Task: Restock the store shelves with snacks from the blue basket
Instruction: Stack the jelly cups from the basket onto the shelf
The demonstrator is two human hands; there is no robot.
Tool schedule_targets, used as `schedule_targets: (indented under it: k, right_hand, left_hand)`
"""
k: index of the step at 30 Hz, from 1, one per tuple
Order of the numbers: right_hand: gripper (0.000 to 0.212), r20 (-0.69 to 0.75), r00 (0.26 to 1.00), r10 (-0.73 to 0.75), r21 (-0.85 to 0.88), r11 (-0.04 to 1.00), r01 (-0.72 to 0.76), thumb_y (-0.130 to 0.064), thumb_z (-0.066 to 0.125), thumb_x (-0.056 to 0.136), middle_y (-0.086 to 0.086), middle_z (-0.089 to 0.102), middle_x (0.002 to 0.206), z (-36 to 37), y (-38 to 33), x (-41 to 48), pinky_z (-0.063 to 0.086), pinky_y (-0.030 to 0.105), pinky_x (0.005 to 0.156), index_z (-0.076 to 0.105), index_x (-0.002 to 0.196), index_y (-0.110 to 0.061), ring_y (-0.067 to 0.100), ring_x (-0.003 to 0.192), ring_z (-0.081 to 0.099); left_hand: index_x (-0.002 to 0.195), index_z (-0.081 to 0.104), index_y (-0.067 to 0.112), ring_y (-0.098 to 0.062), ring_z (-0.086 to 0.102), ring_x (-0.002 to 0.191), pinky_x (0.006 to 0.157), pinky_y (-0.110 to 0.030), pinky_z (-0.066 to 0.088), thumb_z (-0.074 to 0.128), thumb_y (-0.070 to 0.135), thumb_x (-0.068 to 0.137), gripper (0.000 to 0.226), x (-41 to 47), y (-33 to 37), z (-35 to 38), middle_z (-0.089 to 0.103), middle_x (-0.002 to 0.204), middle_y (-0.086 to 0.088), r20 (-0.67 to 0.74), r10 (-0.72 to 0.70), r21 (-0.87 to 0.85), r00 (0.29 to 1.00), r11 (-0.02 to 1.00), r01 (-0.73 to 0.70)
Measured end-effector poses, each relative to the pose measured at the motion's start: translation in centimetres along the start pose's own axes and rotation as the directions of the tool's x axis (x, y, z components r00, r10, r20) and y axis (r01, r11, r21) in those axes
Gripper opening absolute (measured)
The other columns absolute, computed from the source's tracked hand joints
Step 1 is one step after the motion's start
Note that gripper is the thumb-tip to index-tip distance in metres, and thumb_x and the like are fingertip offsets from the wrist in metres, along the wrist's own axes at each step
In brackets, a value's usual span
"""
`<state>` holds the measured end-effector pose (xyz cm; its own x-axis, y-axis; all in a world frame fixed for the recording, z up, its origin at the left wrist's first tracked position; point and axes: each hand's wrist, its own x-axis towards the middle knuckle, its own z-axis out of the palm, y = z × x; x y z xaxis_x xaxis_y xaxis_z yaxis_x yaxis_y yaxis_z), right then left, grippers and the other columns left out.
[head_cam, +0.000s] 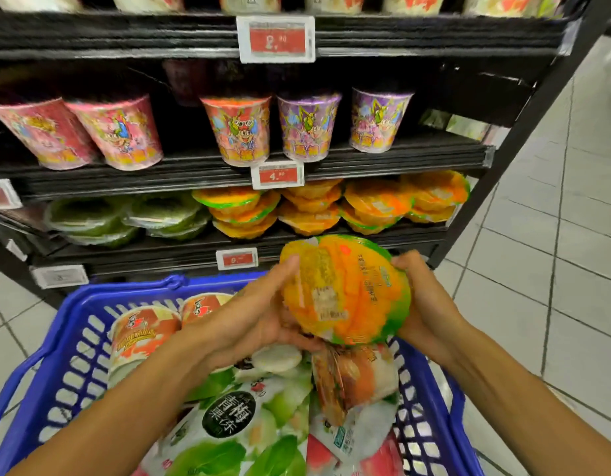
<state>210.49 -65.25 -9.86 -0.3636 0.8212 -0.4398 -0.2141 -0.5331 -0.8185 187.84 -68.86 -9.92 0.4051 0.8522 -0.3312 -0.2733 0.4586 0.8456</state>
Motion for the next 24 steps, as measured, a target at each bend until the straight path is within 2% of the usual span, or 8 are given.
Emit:
schedule_targets:
  k: [4,6,9,13,16,18,21,24]
  right_hand:
    - [0.048,0.015,0.996,-0.087,0.112,0.990,0.085,-0.043,0.034,0.100,0.013,0.070,0.112,0.2,0.1,0.2,0.046,0.044,0.094,0.063,0.122,-0.010,0.030,0.102,0.063]
    - [0.053,0.017,0.990,-0.138,0.229,0.965,0.130,-0.047,0.037,0.099,0.015,0.067,0.125,0.1,-0.3,0.2,0.046,0.045,0.103,0.058,0.132,-0.011,0.030,0.116,0.063]
    - [0.054,-0.011,0.985,-0.175,0.305,0.937,0.170,-0.046,0.053,0.092,0.016,0.066,0.126,-0.7,-1.0,-0.2,0.051,0.041,0.101,0.057,0.133,-0.012,0.029,0.118,0.064]
    - [0.039,-0.050,0.974,-0.219,0.265,0.938,0.225,-0.028,0.063,0.092,0.012,0.070,0.120,-2.0,-1.3,0.2,0.060,0.033,0.079,0.059,0.128,-0.012,0.029,0.110,0.068]
    - [0.043,-0.163,0.947,-0.277,0.243,0.919,0.311,-0.017,0.067,0.086,0.010,0.072,0.117,-3.1,-1.3,1.4,0.060,0.030,0.078,0.058,0.127,-0.009,0.026,0.106,0.070]
    - [0.033,-0.229,0.934,-0.275,0.229,0.917,0.327,-0.013,0.063,0.091,0.011,0.075,0.108,-3.9,-1.4,2.3,0.060,0.028,0.075,0.061,0.123,-0.005,0.024,0.100,0.072]
    - [0.025,-0.330,0.907,-0.261,0.163,0.931,0.327,-0.012,0.059,0.096,0.008,0.077,0.095,-5.0,-2.0,3.8,0.060,0.024,0.069,0.062,0.118,0.000,0.020,0.090,0.075]
    - [0.029,-0.370,0.895,-0.249,0.105,0.946,0.307,-0.018,0.060,0.096,0.008,0.076,0.103,-5.6,-3.0,5.3,0.059,0.024,0.074,0.063,0.122,-0.004,0.016,0.092,0.074]
  left_hand:
    - [0.130,0.055,0.020,-0.017,0.072,0.099,0.068,-0.022,0.058,0.079,0.028,0.075,0.060,1.3,-0.6,0.9,0.072,0.118,-0.006,-0.119,0.160,0.059,0.980,0.986,-0.154]
    - [0.132,0.053,0.018,-0.022,0.069,0.108,0.076,-0.026,0.058,0.075,0.021,0.081,0.056,2.2,-0.5,1.3,0.069,0.123,-0.008,-0.126,0.188,-0.046,0.974,0.980,-0.195]
    - [0.136,0.050,0.017,-0.024,0.067,0.113,0.079,-0.030,0.058,0.071,0.017,0.082,0.058,4.3,0.5,2.4,0.068,0.125,-0.008,-0.153,0.222,-0.151,0.963,0.958,-0.245]
    - [0.129,0.050,0.029,-0.020,0.070,0.106,0.077,-0.029,0.059,0.076,0.017,0.074,0.062,7.5,1.9,5.0,0.072,0.118,-0.002,-0.188,0.305,0.076,0.934,0.952,-0.296]
    - [0.135,0.044,0.021,-0.024,0.066,0.112,0.094,-0.042,0.055,0.073,0.015,0.082,0.061,10.1,2.6,6.4,0.067,0.123,-0.007,-0.212,0.314,0.306,0.925,0.921,-0.242]
    - [0.132,0.048,0.013,-0.030,0.065,0.112,0.096,-0.045,0.054,0.065,0.013,0.091,0.044,11.8,3.0,6.8,0.066,0.123,-0.012,-0.202,0.268,0.363,0.942,0.914,-0.182]
    - [0.125,0.058,0.010,-0.022,0.068,0.100,0.083,-0.034,0.057,0.066,0.020,0.093,0.035,14.2,3.4,6.8,0.070,0.115,-0.008,-0.269,0.199,0.463,0.942,0.884,-0.055]
    - [0.126,0.056,0.012,-0.012,0.058,0.074,0.054,-0.020,0.051,0.066,0.019,0.092,0.036,15.7,3.5,6.8,0.066,0.097,-0.003,-0.331,0.081,0.279,0.940,0.960,0.016]
